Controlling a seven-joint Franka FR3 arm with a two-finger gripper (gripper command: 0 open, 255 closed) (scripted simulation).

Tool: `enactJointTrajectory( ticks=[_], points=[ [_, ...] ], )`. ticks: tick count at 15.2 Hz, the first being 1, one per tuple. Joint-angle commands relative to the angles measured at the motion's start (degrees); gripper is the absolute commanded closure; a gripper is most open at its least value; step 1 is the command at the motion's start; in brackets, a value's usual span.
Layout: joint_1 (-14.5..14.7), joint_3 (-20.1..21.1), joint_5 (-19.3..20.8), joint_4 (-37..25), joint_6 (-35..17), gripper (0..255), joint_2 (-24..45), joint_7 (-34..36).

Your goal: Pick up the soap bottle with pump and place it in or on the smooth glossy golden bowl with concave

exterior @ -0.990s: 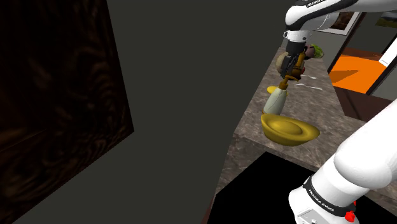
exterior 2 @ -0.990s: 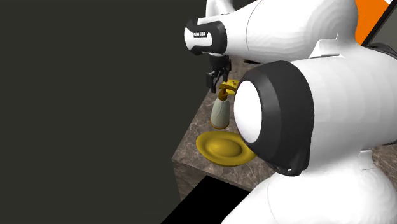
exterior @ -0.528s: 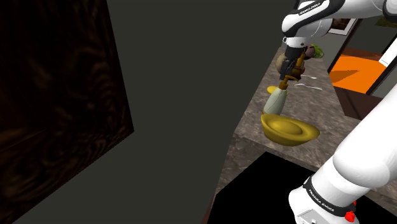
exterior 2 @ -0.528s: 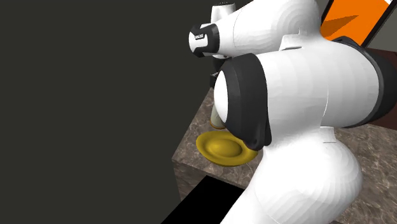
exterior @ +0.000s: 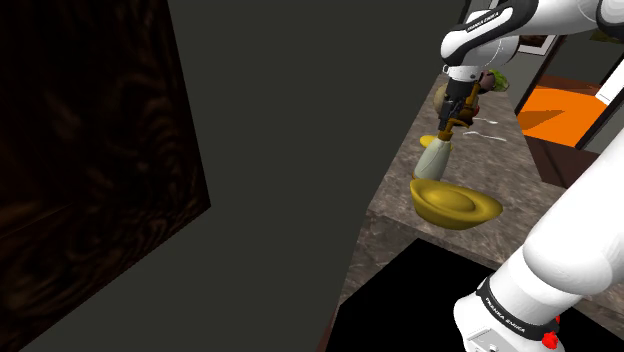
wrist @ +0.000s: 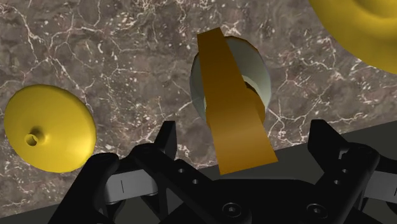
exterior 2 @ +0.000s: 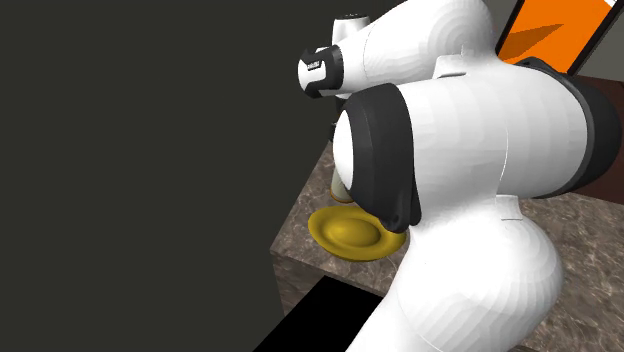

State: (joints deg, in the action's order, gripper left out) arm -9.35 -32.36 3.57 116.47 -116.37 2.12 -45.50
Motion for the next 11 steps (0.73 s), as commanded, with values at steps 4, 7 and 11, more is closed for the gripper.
enactJointTrajectory(
  ticks=[4,7,11],
  points=[
    [0.00,0.00,0.00,0.01,-0.02,255,0.00,0.00],
    [0.00,0.00,0.00,0.01,-0.02,255,0.00,0.00],
    [0.00,0.00,0.00,0.02,-0.02,255,-0.01,0.00]
  ],
)
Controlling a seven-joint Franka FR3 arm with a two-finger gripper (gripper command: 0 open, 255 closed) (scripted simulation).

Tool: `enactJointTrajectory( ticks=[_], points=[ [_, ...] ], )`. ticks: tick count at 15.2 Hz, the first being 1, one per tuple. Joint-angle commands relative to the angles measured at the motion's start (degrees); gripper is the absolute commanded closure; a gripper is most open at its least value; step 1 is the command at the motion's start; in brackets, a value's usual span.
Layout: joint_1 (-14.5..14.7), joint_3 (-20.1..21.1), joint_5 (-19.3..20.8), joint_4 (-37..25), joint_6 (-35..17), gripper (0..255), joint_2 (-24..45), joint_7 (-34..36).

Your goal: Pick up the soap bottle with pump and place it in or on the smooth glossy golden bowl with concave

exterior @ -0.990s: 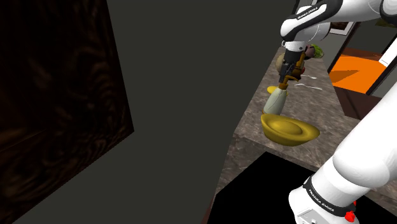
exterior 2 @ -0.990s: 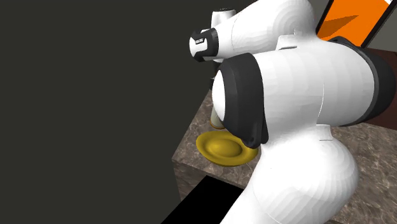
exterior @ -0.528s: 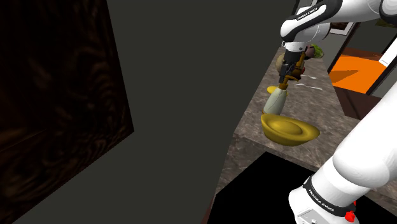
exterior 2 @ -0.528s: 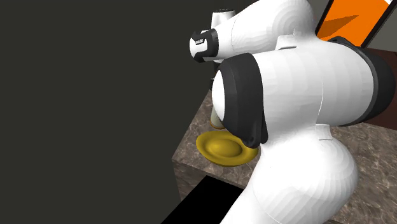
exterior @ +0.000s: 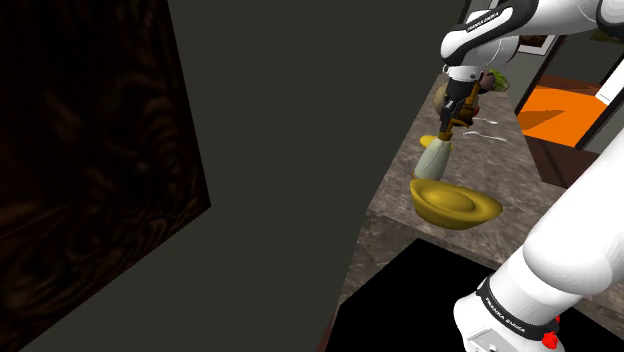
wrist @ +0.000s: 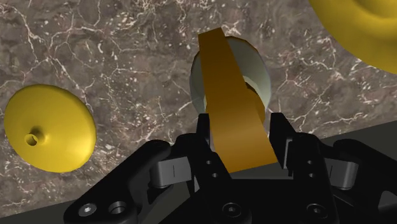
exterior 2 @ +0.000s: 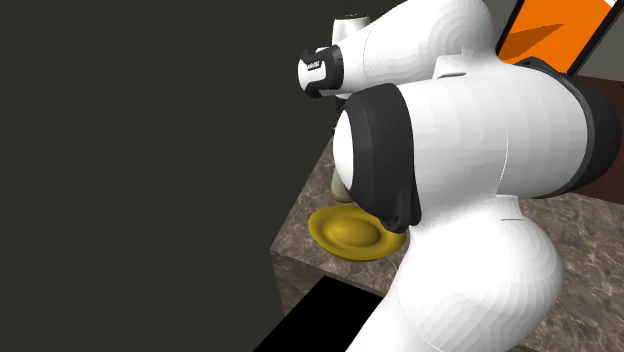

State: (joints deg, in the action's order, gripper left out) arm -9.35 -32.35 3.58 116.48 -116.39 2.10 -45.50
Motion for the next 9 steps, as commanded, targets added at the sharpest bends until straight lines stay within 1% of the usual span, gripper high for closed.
enactJointTrajectory(
  ticks=[1,2,9],
  points=[
    [0.00,0.00,0.00,0.01,0.00,255,0.01,0.00],
    [-0.01,0.00,0.00,0.02,-0.01,255,0.02,0.00],
    [0.21,0.13,0.87,-3.67,5.23,255,-1.78,0.38]
  ],
)
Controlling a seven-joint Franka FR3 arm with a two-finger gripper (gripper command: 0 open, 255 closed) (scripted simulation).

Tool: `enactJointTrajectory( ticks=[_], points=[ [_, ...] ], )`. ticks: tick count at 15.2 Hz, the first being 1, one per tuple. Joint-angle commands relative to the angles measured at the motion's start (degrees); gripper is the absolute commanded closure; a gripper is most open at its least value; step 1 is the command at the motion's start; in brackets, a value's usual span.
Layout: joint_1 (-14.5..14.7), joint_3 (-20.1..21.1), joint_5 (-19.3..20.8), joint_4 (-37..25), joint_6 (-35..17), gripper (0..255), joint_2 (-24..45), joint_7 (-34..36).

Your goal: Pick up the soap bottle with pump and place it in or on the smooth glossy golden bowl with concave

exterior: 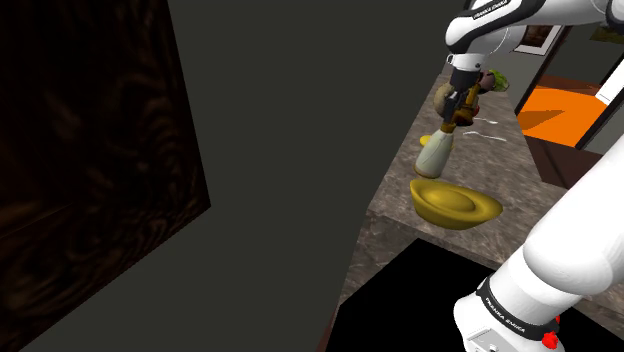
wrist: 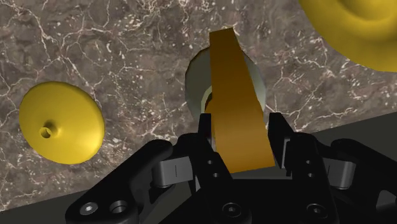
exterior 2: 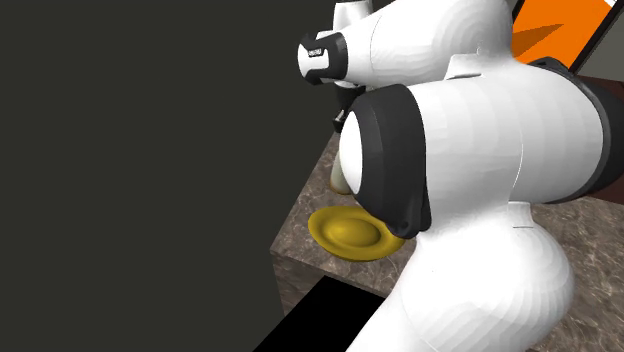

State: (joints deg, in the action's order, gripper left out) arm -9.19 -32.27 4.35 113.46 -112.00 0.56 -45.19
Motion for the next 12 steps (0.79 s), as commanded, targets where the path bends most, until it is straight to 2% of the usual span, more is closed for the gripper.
enactJointTrajectory(
  ticks=[1,12],
  points=[
    [0.08,0.07,0.19,-1.23,1.60,255,-0.44,0.11],
    [0.29,0.30,0.69,-8.44,9.92,255,-1.72,0.04]
  ],
)
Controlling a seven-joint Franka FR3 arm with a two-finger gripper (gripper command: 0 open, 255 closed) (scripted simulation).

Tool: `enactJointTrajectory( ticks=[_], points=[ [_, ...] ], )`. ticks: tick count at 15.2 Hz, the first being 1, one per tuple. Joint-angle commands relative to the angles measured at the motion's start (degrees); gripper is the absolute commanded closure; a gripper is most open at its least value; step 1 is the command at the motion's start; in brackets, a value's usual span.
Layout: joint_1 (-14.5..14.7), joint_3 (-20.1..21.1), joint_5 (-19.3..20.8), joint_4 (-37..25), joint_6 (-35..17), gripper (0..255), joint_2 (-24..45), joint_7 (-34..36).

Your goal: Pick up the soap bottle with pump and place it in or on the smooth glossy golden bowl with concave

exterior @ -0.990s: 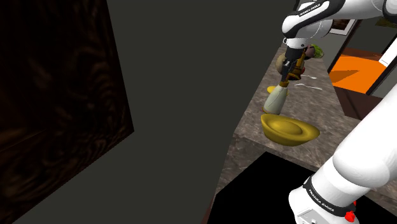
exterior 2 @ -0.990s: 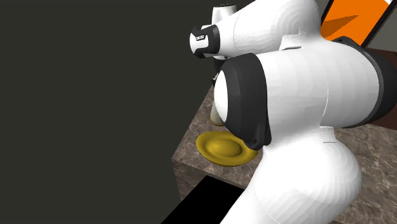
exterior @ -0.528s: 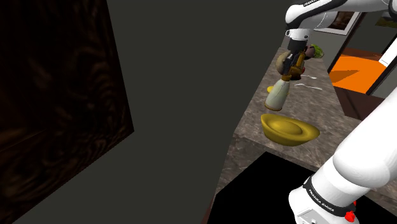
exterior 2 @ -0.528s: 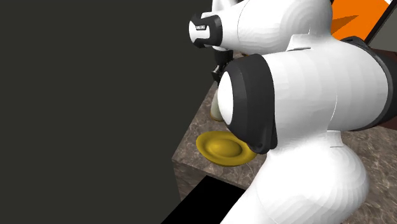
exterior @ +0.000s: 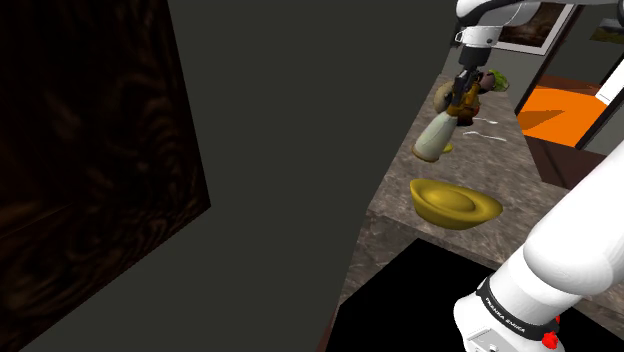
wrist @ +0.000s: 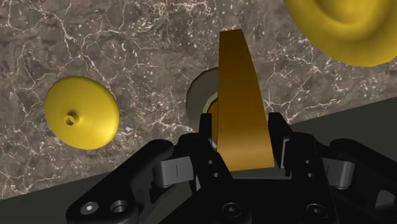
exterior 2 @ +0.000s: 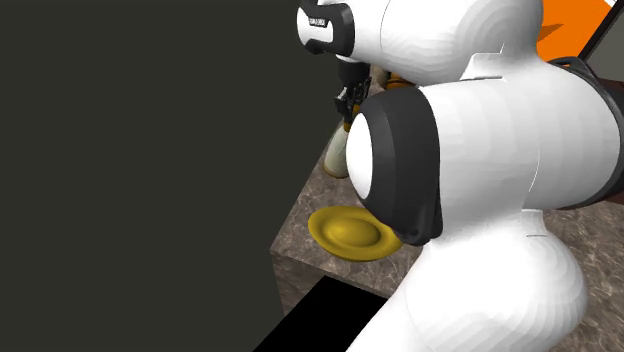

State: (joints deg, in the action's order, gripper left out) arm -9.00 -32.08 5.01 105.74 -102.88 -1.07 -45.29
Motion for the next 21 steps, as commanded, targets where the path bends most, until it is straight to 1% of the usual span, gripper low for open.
enactJointTrajectory(
  ticks=[1,14,17,21],
  points=[
    [0.11,0.12,0.03,-1.46,1.57,255,-0.12,0.11],
    [0.07,0.06,-0.54,-11.88,11.19,255,0.77,-0.87],
    [1.22,1.67,2.92,-7.50,13.14,255,-6.30,2.07],
    [1.67,4.68,6.34,-2.96,16.77,255,-14.93,5.67]
  ],
)
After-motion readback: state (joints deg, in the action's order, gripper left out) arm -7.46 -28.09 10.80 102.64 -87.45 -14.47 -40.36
